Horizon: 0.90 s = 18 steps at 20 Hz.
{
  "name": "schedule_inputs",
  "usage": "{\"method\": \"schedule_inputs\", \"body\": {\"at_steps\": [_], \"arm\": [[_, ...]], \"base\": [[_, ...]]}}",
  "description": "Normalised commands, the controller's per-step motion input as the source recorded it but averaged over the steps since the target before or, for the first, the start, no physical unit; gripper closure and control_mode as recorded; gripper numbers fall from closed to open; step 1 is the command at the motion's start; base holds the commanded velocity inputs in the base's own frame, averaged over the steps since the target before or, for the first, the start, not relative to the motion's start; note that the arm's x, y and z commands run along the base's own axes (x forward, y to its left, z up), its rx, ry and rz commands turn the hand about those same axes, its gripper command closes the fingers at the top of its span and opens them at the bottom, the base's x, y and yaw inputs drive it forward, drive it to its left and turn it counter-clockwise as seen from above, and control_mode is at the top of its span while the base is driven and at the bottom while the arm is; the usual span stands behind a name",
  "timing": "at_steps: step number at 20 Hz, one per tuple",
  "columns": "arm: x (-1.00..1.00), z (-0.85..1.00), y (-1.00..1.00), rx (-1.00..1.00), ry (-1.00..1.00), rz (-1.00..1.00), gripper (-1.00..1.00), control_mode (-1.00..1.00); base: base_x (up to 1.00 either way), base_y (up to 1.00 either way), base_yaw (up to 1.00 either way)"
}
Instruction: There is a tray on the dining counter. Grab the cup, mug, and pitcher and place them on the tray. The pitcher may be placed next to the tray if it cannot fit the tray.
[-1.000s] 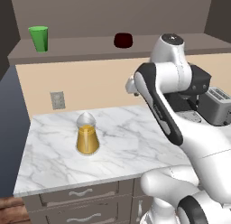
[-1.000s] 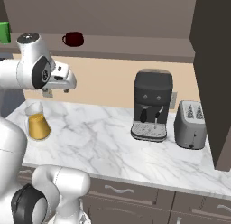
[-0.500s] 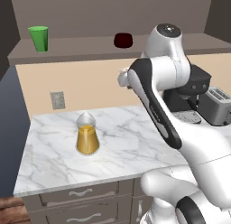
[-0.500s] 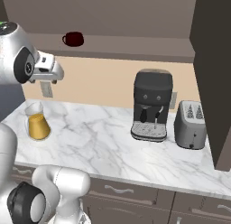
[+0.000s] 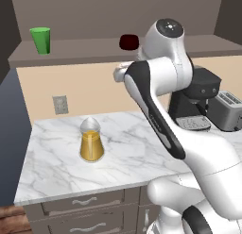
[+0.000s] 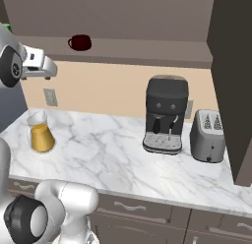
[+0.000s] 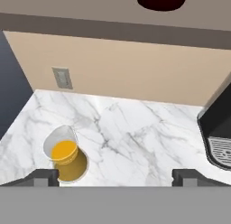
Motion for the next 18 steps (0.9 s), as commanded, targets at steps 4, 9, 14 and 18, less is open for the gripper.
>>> {"method": "schedule_inputs", "body": {"at_steps": [4,9,14,18], "arm": [[0.00,0.26,0.28,0.00,-0.12,0.02,-1.00,-1.00],[0.00,0.28,0.26,0.00,-0.12,0.01,-1.00,-1.00],[0.00,0.33,0.17,0.05,-0.15,0.00,-1.00,-1.00],[0.00,0.33,0.14,0.12,-0.09,0.00,-1.00,-1.00]], "base": [[0.00,0.00,0.00],[0.00,0.00,0.00],[0.00,0.00,0.00],[0.00,0.00,0.00]]}}
